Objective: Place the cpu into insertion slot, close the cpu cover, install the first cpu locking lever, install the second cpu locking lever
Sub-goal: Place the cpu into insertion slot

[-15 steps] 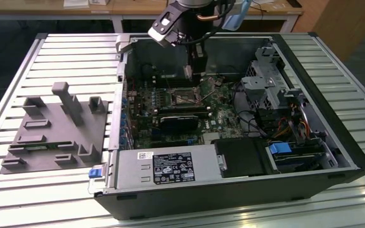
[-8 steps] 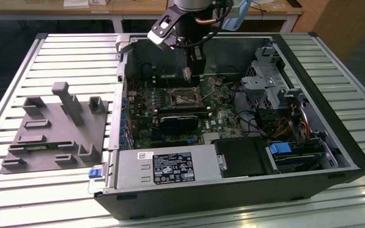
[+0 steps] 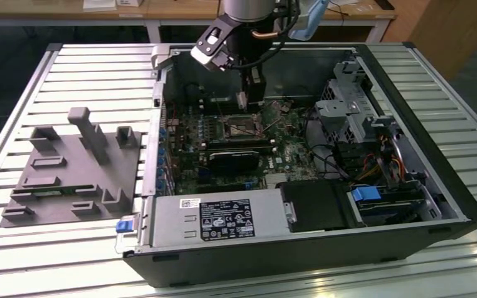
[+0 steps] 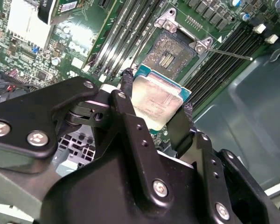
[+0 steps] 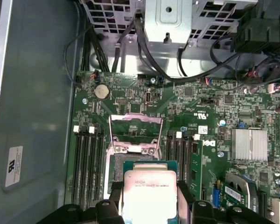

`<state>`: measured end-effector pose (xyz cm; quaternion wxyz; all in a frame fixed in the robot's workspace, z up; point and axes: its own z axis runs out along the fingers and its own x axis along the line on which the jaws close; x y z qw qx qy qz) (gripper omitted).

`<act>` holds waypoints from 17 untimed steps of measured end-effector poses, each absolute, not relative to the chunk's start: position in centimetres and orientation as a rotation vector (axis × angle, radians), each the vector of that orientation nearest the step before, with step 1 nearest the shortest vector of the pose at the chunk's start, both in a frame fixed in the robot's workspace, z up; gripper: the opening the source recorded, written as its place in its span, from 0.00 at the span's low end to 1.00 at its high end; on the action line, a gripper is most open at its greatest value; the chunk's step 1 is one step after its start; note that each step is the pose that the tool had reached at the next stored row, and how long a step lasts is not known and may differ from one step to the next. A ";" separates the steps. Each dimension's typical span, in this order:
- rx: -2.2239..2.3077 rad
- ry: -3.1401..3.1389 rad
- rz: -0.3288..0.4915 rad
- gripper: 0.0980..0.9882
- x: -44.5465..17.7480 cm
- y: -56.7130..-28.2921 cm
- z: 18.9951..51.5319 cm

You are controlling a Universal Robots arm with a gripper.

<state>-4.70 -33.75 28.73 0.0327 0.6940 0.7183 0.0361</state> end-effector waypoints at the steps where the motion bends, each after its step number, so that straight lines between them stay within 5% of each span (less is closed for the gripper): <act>1: 2.135 2.212 0.111 0.50 -4.7 -33.7 28.6; 17: 2.129 2.237 0.093 0.50 -4.7 -33.6 26.6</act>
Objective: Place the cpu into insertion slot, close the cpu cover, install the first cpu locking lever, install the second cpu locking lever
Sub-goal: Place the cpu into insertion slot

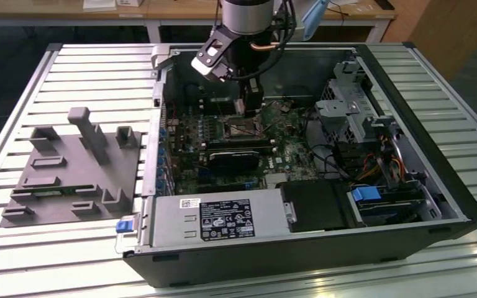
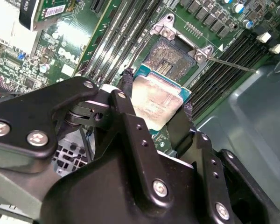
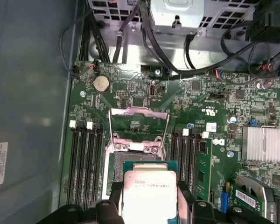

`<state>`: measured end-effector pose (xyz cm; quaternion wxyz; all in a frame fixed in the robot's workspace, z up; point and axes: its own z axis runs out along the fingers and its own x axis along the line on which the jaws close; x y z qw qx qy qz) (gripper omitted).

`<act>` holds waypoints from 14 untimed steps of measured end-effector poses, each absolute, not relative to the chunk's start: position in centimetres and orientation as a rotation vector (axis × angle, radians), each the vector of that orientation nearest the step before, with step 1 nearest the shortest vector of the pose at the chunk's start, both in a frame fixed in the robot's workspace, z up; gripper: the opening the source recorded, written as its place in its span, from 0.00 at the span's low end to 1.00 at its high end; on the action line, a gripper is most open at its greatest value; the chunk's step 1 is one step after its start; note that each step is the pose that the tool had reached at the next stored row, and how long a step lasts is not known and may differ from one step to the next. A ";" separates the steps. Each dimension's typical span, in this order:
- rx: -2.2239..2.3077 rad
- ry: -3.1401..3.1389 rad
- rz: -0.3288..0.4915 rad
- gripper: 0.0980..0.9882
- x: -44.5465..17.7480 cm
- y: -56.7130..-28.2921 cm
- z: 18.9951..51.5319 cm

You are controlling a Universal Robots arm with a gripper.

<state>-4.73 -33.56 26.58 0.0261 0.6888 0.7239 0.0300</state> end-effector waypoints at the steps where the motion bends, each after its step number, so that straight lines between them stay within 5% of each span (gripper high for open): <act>1: 2.131 2.240 0.087 0.50 -4.7 -33.6 26.3; 14: 2.141 2.239 0.079 0.50 -4.7 -33.5 25.2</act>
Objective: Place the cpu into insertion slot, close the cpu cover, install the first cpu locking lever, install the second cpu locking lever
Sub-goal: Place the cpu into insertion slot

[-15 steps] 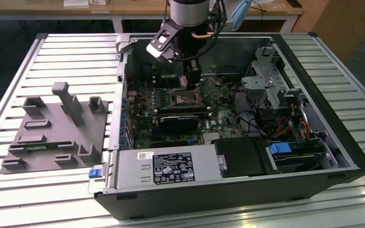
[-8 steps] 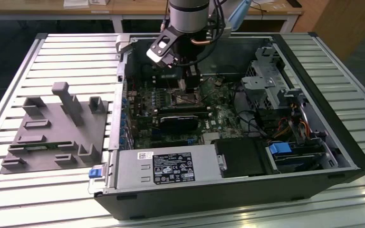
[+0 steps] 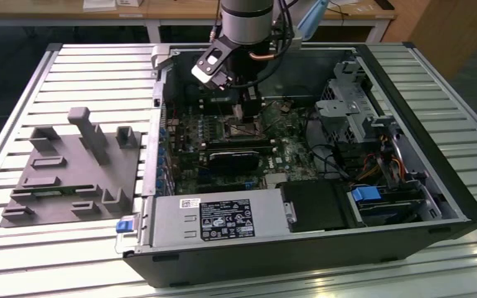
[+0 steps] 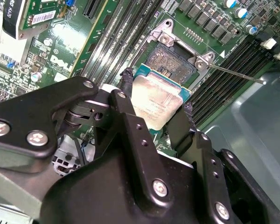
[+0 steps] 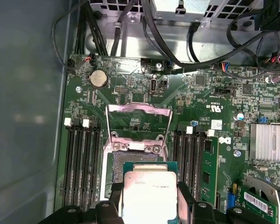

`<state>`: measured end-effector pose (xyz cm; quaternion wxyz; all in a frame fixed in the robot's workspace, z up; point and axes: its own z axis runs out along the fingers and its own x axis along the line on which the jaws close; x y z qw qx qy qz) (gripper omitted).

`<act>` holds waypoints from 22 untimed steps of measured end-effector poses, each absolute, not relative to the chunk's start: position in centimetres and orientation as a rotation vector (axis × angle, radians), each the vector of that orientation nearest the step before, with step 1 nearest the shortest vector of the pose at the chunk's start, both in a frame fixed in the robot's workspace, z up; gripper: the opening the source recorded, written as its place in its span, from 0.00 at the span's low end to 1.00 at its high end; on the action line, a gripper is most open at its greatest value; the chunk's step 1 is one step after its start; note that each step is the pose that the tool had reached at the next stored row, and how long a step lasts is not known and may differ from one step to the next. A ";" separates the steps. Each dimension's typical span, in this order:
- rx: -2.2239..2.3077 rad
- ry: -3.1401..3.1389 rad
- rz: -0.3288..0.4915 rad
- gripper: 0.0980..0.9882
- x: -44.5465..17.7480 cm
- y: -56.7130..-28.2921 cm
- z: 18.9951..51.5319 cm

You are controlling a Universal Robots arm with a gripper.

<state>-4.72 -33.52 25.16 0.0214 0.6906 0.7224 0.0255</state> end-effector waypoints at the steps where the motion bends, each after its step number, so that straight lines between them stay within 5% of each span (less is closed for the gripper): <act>1: 2.141 2.239 0.079 0.50 -4.7 -33.5 25.2; 22: 2.158 2.222 0.079 0.50 -4.7 -33.5 24.7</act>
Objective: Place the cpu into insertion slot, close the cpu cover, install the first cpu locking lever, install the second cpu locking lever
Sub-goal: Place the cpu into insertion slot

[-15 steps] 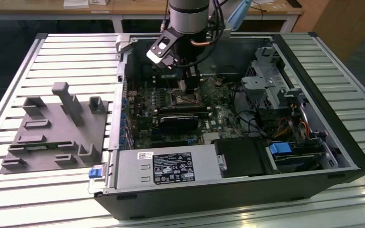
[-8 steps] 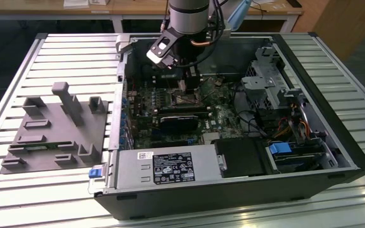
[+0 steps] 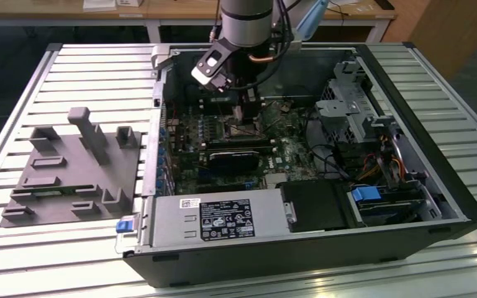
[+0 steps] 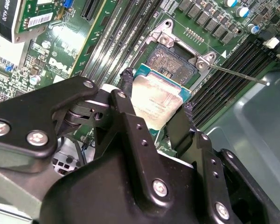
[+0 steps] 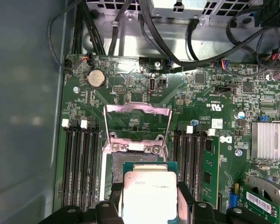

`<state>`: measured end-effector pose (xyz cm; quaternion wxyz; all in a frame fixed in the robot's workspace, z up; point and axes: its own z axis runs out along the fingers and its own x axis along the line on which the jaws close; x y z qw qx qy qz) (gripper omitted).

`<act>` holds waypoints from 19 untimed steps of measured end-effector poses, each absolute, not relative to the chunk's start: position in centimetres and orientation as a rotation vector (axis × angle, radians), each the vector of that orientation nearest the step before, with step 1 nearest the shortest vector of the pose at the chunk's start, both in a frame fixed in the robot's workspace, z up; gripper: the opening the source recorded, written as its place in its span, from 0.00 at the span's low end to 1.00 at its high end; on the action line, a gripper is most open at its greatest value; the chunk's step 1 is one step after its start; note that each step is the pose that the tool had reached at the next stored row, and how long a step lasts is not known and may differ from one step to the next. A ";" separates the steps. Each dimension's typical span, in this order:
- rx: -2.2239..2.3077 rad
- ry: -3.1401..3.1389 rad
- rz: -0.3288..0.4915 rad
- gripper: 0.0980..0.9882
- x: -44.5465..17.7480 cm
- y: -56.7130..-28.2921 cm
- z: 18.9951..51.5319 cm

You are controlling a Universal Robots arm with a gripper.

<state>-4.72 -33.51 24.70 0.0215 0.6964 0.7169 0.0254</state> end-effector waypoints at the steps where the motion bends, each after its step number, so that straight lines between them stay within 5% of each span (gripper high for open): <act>1: 2.160 2.220 0.079 0.50 -4.7 -33.5 24.7; 19: 2.175 2.207 0.081 0.50 -4.7 -33.2 23.8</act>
